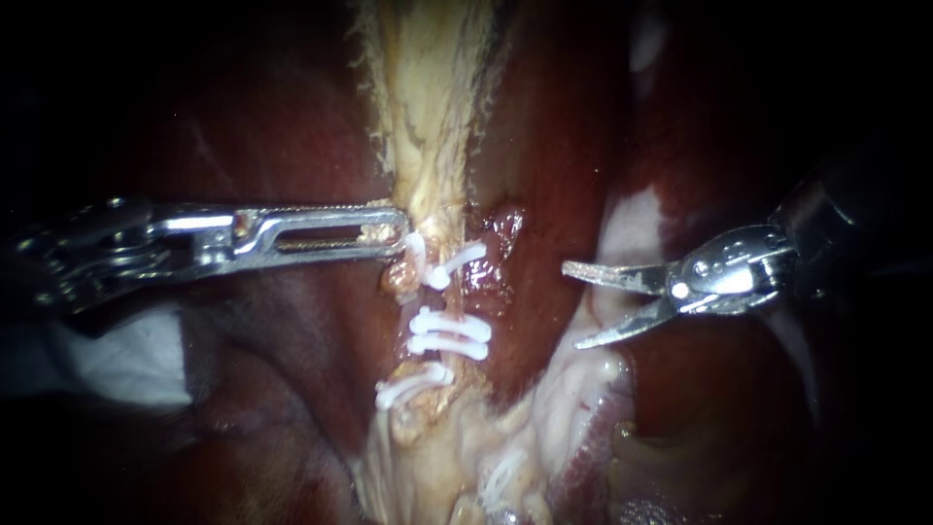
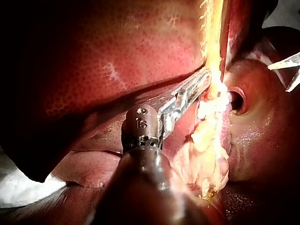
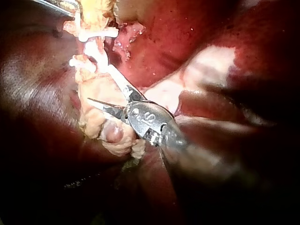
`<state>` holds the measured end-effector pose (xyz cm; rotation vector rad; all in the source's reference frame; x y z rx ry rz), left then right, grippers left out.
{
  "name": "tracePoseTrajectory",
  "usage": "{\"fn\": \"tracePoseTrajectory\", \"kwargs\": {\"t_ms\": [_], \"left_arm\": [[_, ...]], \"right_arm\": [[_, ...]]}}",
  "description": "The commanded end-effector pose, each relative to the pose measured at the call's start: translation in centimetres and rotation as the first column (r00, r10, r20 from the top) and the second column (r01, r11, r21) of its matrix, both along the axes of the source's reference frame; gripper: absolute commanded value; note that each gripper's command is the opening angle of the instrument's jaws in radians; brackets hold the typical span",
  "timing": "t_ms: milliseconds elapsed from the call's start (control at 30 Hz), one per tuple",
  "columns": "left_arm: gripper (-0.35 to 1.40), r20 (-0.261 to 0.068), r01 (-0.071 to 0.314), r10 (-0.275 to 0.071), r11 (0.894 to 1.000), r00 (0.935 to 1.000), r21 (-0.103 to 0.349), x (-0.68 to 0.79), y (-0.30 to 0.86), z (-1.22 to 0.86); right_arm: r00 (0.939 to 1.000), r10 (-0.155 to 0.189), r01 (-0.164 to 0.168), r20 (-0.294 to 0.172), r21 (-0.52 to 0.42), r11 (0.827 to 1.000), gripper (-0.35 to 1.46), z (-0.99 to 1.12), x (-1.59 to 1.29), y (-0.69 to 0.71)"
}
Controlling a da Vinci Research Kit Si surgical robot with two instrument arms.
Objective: Go to the cutting position right tube
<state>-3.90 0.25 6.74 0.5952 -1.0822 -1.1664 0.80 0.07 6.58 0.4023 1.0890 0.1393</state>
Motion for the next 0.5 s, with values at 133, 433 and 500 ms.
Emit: {"fn": "tracePoseTrajectory", "kwargs": {"t_ms": [133,433,500], "left_arm": [[-0.35,0.0,0.0,0.0,1.0,1.0,0.0,0.0,0.0,-0.01],[-0.35,0.01,-0.01,0.01,1.0,0.9999,0.01,0.2,0.03,-0.19],[-0.35,0.011,-0.011,0.011,1.0,0.9999,0.014,0.28,0.06,-0.27]], "right_arm": [[0.9999,-0.012,0.012,-0.009,0.008,1.0,1.44,-0.01,0.01,-0.01],[0.9991,-0.037,0.039,-0.022,0.099,0.994,1.39,0.1,0.18,-0.19],[0.9987,-0.045,0.047,-0.026,0.118,0.992,1.37,0.15,0.24,-0.24]]}}
